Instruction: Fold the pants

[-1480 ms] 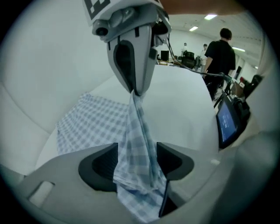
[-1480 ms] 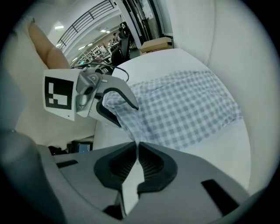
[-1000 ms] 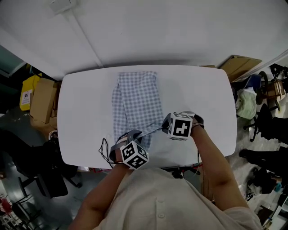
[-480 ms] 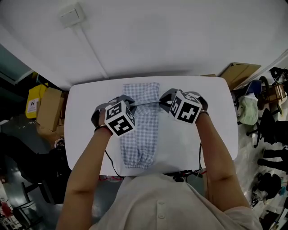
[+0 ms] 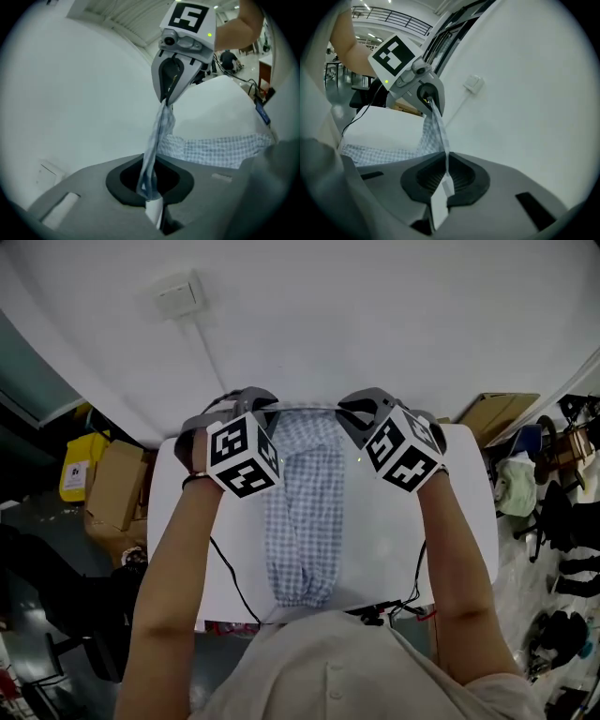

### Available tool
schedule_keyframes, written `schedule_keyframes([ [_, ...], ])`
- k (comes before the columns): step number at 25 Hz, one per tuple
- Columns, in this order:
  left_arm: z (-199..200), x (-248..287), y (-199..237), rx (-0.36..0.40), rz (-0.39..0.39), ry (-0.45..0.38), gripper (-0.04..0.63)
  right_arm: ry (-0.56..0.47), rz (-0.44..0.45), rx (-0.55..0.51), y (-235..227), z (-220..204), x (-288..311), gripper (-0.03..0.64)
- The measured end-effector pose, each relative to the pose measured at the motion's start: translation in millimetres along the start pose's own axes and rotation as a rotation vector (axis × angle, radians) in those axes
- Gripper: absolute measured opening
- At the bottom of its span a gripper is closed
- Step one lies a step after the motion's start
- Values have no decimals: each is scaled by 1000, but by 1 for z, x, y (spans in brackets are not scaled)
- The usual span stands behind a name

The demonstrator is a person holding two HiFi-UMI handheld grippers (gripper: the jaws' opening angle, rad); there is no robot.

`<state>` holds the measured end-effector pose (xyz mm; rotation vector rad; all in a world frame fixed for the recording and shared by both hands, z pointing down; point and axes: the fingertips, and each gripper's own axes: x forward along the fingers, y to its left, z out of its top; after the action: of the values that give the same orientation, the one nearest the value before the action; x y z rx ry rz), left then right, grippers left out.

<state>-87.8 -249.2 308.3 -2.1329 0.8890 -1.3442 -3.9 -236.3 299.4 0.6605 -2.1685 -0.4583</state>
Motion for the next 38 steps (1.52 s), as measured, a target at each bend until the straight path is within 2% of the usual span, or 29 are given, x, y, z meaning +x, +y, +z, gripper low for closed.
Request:
schedule_keyframes([
  [4,13,-30,-1,127,49,-62,23,-1,-47,-39,14,15,-31,31],
  [7,14,-48,-30,153,-21,-114,23,36,-6,-57,42,14,-49,31],
  [12,-2,-74,-117,107,-237,-160,23,92,186,-47,126,-4,-68,31],
  [17,-25,-95,-204,60,-379,-151,23,133,314,-31,207,-24,-76,31],
  [23,-44,-108,-283,-13,-465,-145,23,175,390,-16,275,-46,-81,31],
  [29,-69,-97,-336,-30,-522,-113,23,208,437,-3,331,-75,-66,31],
  [34,-95,-77,-389,3,-580,-104,23,243,478,27,377,-106,-41,31],
  [38,-108,-67,-421,-55,-623,-129,25,264,526,29,406,-127,-28,31],
])
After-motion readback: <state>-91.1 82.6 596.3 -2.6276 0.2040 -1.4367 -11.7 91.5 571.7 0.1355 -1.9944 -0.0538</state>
